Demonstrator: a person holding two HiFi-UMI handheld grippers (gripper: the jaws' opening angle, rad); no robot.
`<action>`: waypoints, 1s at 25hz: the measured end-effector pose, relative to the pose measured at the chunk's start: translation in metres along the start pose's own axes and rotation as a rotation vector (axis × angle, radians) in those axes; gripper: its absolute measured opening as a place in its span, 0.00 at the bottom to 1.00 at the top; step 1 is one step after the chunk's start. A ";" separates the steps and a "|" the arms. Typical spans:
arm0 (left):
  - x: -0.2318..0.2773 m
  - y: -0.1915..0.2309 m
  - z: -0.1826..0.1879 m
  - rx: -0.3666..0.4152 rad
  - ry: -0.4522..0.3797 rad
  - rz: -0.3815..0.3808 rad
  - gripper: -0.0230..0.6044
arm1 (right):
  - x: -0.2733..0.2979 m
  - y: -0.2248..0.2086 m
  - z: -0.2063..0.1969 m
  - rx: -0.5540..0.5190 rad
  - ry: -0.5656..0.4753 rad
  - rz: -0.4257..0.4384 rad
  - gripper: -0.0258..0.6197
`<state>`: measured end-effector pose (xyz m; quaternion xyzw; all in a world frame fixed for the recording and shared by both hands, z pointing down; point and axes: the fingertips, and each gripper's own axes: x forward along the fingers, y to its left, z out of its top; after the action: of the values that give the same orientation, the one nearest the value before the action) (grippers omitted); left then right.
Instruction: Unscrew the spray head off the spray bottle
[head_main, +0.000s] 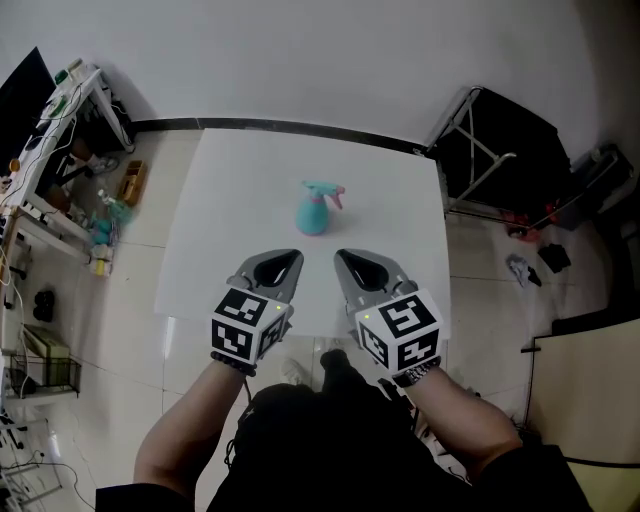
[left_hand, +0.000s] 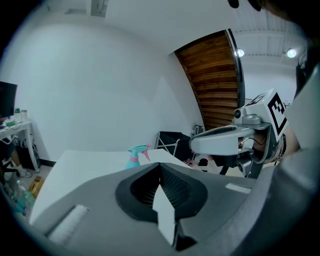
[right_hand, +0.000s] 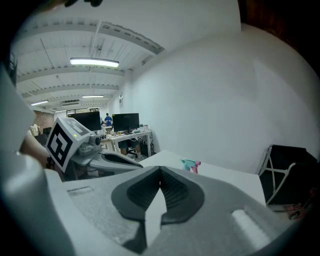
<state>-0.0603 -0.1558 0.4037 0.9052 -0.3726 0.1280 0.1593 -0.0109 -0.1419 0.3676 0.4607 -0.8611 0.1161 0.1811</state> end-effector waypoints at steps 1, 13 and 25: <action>0.003 0.001 -0.002 -0.006 0.007 0.003 0.05 | 0.001 -0.002 0.000 -0.002 0.002 0.004 0.02; 0.045 0.012 -0.023 -0.058 0.095 0.041 0.18 | 0.023 -0.035 -0.009 0.015 0.038 0.059 0.03; 0.100 0.045 -0.060 -0.088 0.189 0.137 0.40 | 0.045 -0.068 -0.030 0.021 0.123 0.118 0.03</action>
<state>-0.0301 -0.2263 0.5024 0.8537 -0.4222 0.2068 0.2239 0.0287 -0.2021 0.4160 0.4029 -0.8728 0.1635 0.2215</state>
